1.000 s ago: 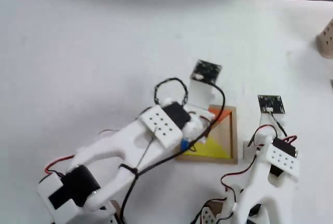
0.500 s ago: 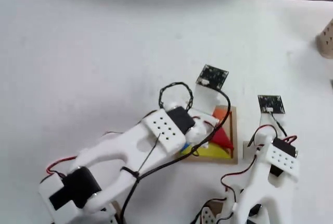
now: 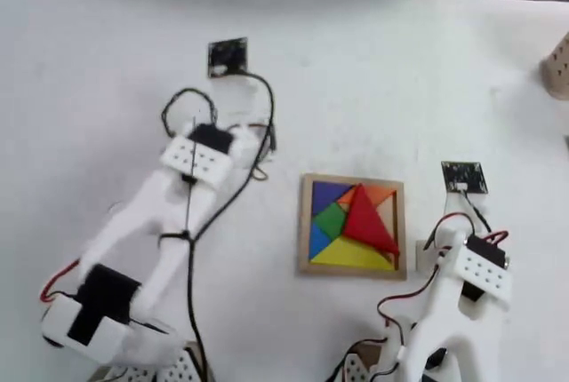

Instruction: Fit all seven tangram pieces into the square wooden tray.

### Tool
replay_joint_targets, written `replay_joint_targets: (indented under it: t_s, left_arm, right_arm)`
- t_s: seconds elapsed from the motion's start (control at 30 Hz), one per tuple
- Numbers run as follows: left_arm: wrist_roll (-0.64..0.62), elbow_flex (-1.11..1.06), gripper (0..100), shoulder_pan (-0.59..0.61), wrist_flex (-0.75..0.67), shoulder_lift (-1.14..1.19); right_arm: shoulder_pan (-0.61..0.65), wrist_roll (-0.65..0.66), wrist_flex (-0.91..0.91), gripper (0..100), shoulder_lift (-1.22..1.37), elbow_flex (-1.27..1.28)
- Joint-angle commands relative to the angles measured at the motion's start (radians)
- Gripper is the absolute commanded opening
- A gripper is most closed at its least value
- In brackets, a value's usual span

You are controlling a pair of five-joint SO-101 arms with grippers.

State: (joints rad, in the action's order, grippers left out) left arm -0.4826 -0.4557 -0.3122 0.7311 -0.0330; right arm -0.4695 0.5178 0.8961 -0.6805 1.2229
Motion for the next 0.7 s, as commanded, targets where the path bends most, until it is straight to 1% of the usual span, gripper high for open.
replay_joint_targets:
  t_s: [0.0,0.1,0.17,0.37,0.47,0.67]
  left_arm:
    - [0.008,-0.04,2,0.024,-0.146,-0.007]
    - [0.008,-0.055,2,0.058,-0.18,-0.007]
    - [0.008,-0.055,2,0.079,-0.183,-0.007]
    - [0.008,-0.048,2,0.145,-0.189,-0.005]
    - [0.008,-0.048,2,0.166,-0.189,-0.005]
    - [0.009,-0.048,2,0.166,-0.189,-0.005]
  right_arm:
    - [0.005,0.017,-0.016,1.8,-0.028,-0.012]
    - [0.019,0.015,-0.018,1.8,-0.028,-0.021]
    - [0.074,0.015,-0.001,1.8,-0.028,-0.057]
    - [0.225,0.011,0.213,1.8,-0.019,-0.276]
    - [0.311,0.006,0.278,1.8,-0.018,-0.365]
    - [0.47,0.009,0.286,1.8,-0.015,-0.422]
